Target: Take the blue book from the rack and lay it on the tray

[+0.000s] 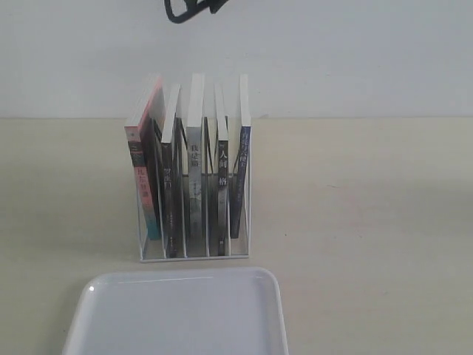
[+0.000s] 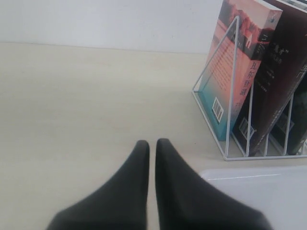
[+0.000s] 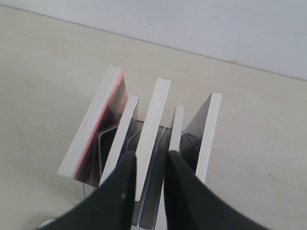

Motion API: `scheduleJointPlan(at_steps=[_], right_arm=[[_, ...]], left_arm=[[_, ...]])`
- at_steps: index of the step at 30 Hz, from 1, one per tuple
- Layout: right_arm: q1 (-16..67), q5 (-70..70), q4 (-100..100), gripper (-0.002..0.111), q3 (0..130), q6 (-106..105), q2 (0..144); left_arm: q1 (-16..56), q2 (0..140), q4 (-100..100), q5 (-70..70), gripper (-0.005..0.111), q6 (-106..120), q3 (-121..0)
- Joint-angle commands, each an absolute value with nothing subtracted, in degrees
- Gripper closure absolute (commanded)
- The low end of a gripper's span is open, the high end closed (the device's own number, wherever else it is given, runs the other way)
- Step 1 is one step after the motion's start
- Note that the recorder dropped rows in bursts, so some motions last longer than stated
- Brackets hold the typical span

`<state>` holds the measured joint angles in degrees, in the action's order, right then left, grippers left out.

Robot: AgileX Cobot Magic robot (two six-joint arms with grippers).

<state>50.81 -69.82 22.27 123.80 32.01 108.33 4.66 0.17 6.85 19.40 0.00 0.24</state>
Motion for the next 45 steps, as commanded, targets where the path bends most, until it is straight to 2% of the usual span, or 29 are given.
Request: scheduleJointPlan(at_steps=[1, 6, 8, 17, 37, 41, 44, 45], right_arm=[[49.0, -70.0, 21.1, 0.090, 124.0, 30.9, 110.1], [47.3, -70.0, 21.1, 0.067, 122.8, 30.2, 112.7], [46.3, -70.0, 21.4, 0.062, 121.5, 31.0, 113.2], [42.3, -70.0, 20.5, 0.064, 115.9, 31.5, 113.3], [42.2, -65.4, 18.5, 0.064, 113.2, 31.5, 118.5], [42.2, -64.3, 18.6, 0.076, 113.2, 32.0, 119.5], [42.2, -64.4, 18.7, 0.095, 113.2, 32.2, 119.5], [42.2, -64.4, 18.7, 0.098, 113.2, 32.2, 119.5]], left_arm=[[4.6, 0.0, 6.6, 19.1, 0.103, -0.4, 0.0], [4.6, 0.0, 6.6, 19.1, 0.103, -0.4, 0.0], [4.6, 0.0, 6.6, 19.1, 0.103, -0.4, 0.0], [4.6, 0.0, 6.6, 19.1, 0.103, -0.4, 0.0], [4.6, 0.0, 6.6, 19.1, 0.103, -0.4, 0.0], [4.6, 0.0, 6.6, 19.1, 0.103, -0.4, 0.0], [4.6, 0.0, 6.6, 19.1, 0.103, -0.4, 0.0], [4.6, 0.0, 6.6, 19.1, 0.103, -0.4, 0.0]])
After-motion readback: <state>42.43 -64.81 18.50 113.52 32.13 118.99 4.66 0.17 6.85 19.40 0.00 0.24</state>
